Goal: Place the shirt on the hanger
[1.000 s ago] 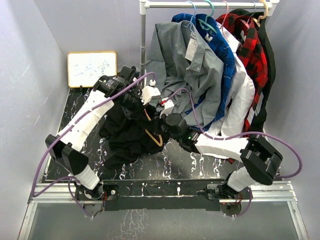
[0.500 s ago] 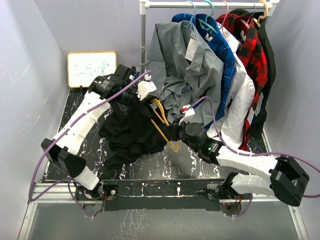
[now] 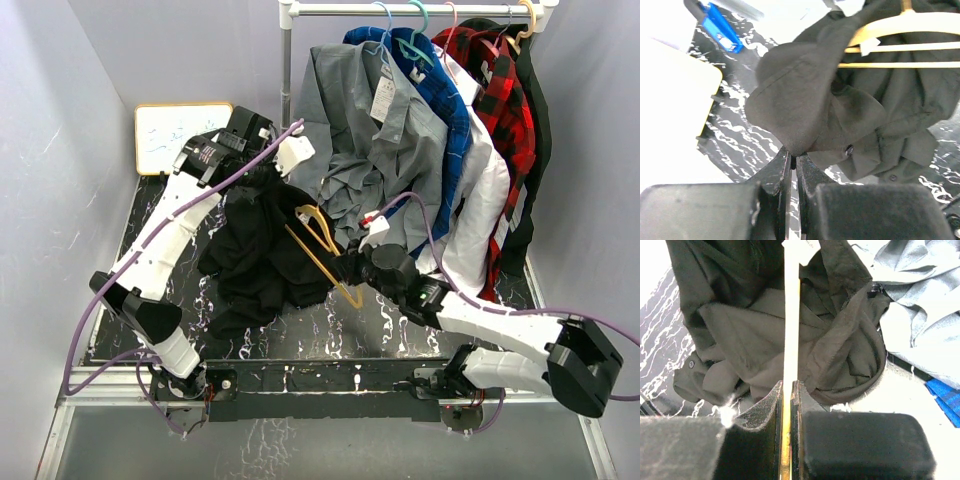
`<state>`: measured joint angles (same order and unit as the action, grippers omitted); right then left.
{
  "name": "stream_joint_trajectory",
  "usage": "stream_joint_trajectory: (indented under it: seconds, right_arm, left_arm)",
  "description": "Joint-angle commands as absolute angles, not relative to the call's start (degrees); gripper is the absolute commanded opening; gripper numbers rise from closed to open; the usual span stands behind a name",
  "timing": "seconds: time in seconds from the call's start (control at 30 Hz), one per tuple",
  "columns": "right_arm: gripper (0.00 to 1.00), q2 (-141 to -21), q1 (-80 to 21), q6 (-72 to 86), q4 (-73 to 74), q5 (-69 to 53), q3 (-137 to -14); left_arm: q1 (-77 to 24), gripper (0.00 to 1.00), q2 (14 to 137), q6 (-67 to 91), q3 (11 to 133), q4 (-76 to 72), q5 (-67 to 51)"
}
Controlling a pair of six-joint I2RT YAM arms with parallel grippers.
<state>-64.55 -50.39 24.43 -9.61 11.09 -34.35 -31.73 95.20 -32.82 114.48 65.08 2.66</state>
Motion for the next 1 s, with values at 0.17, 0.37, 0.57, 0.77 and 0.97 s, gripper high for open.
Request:
stream_joint_trajectory:
  seconds: [0.17,0.37,0.57,0.77,0.97]
  right_arm:
    - [0.0,-58.7,-50.2,23.8,-12.1,11.8,-34.3]
    - [0.0,-60.4,-50.3,24.1,-6.3,6.8,-37.7]
    - [0.0,-51.6,-50.2,28.3,2.0,5.6,-35.2]
    - [0.0,-41.8,-50.3,29.1,10.2,5.9,-35.5]
    - [0.0,-39.2,-50.3,27.1,13.7,3.8,-38.8]
  left_arm:
    - [-31.7,0.0,95.3,-34.3,116.3,64.0,9.2]
    - [-31.7,0.0,95.3,-37.3,115.6,60.7,13.9]
    - [-31.7,0.0,95.8,-40.9,115.2,57.5,19.4]
    - [-31.7,0.0,96.3,-40.2,115.2,58.2,18.4]
    - [-31.7,0.0,96.8,-39.2,115.3,58.6,17.1]
